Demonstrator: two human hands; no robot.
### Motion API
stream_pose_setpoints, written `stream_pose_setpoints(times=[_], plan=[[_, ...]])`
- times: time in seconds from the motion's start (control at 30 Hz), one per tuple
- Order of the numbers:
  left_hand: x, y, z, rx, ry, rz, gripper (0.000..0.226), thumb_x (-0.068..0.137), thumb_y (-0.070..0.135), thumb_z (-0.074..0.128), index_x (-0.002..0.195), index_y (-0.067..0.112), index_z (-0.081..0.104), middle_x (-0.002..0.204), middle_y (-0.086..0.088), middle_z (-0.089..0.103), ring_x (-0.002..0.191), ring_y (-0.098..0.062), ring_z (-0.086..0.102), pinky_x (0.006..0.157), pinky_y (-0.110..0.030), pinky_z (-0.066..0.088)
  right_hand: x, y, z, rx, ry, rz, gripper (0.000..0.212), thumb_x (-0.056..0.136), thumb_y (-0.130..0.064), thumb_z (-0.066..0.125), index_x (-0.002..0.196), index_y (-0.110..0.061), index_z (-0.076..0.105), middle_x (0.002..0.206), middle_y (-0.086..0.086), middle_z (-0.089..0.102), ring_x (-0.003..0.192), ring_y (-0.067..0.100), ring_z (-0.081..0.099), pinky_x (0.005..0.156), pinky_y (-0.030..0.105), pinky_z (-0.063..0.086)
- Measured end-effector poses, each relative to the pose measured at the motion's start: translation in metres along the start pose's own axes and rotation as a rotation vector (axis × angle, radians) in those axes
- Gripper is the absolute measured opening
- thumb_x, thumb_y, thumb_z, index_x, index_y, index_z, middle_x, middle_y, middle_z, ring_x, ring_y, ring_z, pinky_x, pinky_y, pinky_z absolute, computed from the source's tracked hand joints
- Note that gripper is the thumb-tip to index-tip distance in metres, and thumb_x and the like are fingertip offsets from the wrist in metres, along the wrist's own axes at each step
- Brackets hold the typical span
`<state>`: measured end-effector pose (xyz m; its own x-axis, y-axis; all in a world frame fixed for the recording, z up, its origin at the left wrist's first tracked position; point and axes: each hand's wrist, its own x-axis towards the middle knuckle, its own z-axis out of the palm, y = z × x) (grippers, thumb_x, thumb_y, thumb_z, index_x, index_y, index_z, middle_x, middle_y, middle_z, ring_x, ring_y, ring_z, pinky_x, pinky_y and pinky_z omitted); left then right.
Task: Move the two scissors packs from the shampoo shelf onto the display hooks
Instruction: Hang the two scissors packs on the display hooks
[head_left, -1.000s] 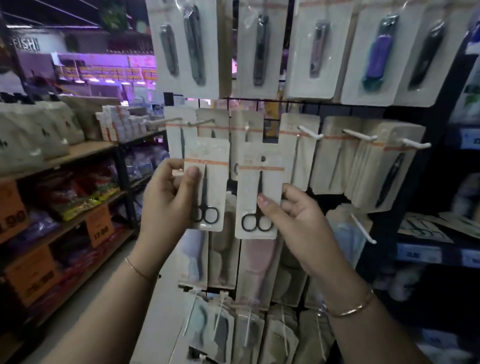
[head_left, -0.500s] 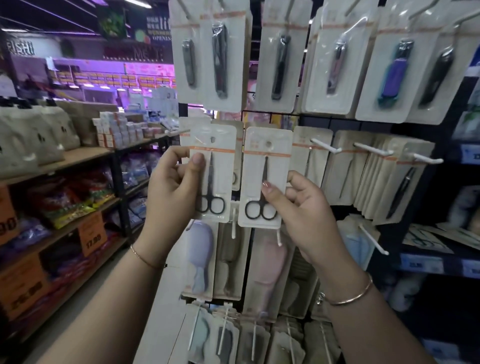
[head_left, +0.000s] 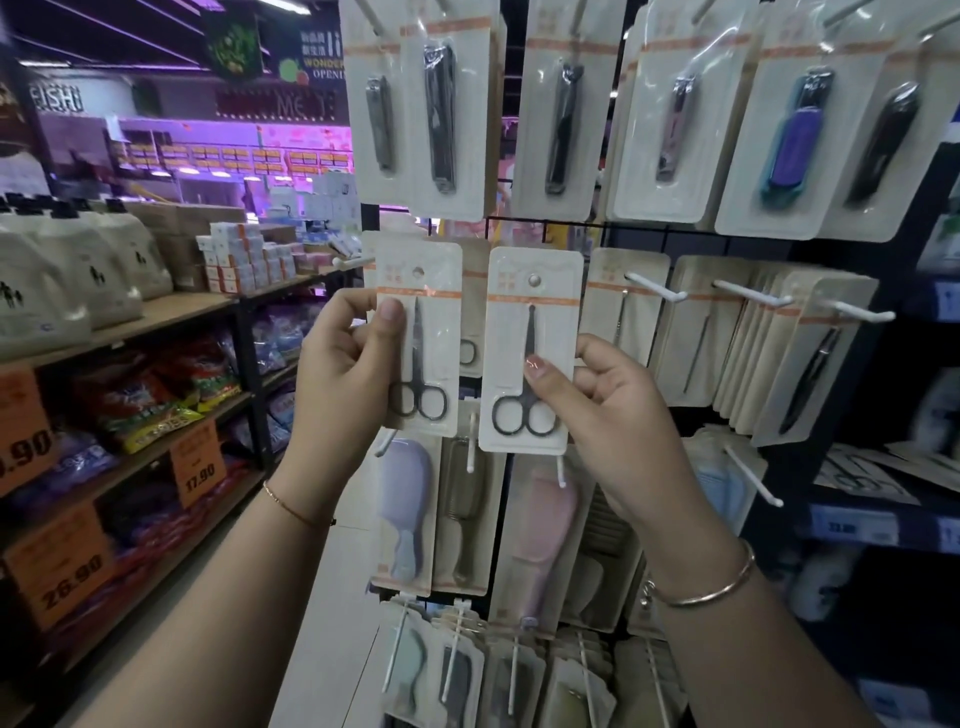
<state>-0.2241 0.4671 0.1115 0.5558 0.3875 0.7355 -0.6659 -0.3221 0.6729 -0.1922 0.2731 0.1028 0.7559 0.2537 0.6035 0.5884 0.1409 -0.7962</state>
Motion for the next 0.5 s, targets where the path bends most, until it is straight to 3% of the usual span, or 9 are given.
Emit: stream_pose_setpoints(times=[0.07,0.13,0.23,0.33,0.4,0.5], plan=[[0.002,-0.001,-0.001,-0.013,0.005,-0.009,0.013,0.095,0.040,0.053,0.087,0.031,0.060,0.076,-0.045,0.054,0.059,-0.033,0.051,0.049,-0.062,0.044,0.001,0.001,0.002,0.005,0.010,0.013,0.023,0.083,-0.041,0.066,0.101,-0.026,0.070,0.090,0.032,0.070,0.086,0.066,0.054,0.070,0.076,0.045],[0.004,-0.002,-0.002,-0.037,0.010,-0.017,0.014,0.092,0.043,0.054,0.086,0.033,0.060,0.075,-0.045,0.053,0.058,-0.034,0.050,0.046,-0.060,0.043,0.003,0.003,0.002,0.009,0.024,0.017,0.020,0.085,-0.036,0.065,0.102,-0.027,0.070,0.089,0.021,0.076,0.087,0.061,0.059,0.074,0.073,0.048],[0.006,-0.005,-0.003,-0.041,-0.002,-0.008,0.013,0.092,0.043,0.054,0.086,0.033,0.061,0.073,-0.042,0.054,0.056,-0.030,0.050,0.044,-0.050,0.042,0.005,0.005,0.002,0.004,0.033,0.026,0.018,0.086,-0.031,0.065,0.102,-0.023,0.070,0.089,0.020,0.076,0.090,0.061,0.058,0.078,0.070,0.047],[0.006,-0.008,-0.003,-0.058,-0.018,-0.003,0.014,0.094,0.039,0.055,0.082,0.033,0.060,0.054,-0.018,0.052,0.047,-0.019,0.045,0.042,-0.029,0.039,0.007,0.005,0.002,0.002,0.040,0.041,0.014,0.090,-0.024,0.063,0.101,-0.017,0.069,0.093,0.029,0.072,0.092,0.067,0.051,0.079,0.074,0.043],[0.006,-0.008,-0.003,-0.076,-0.021,-0.001,0.016,0.095,0.037,0.055,0.080,0.032,0.059,0.049,-0.002,0.045,0.041,-0.010,0.038,0.039,-0.020,0.032,0.009,0.006,0.002,-0.004,0.051,0.055,0.012,0.092,-0.020,0.062,0.102,-0.016,0.069,0.094,0.025,0.074,0.094,0.063,0.054,0.082,0.073,0.044],[0.006,-0.007,-0.003,-0.100,-0.028,-0.015,0.015,0.093,0.041,0.055,0.082,0.032,0.060,0.059,-0.016,0.049,0.050,-0.021,0.039,0.045,-0.032,0.034,0.011,0.006,0.003,-0.013,0.048,0.069,0.012,0.093,-0.020,0.062,0.102,-0.017,0.069,0.096,0.026,0.073,0.097,0.063,0.054,0.083,0.072,0.044]])
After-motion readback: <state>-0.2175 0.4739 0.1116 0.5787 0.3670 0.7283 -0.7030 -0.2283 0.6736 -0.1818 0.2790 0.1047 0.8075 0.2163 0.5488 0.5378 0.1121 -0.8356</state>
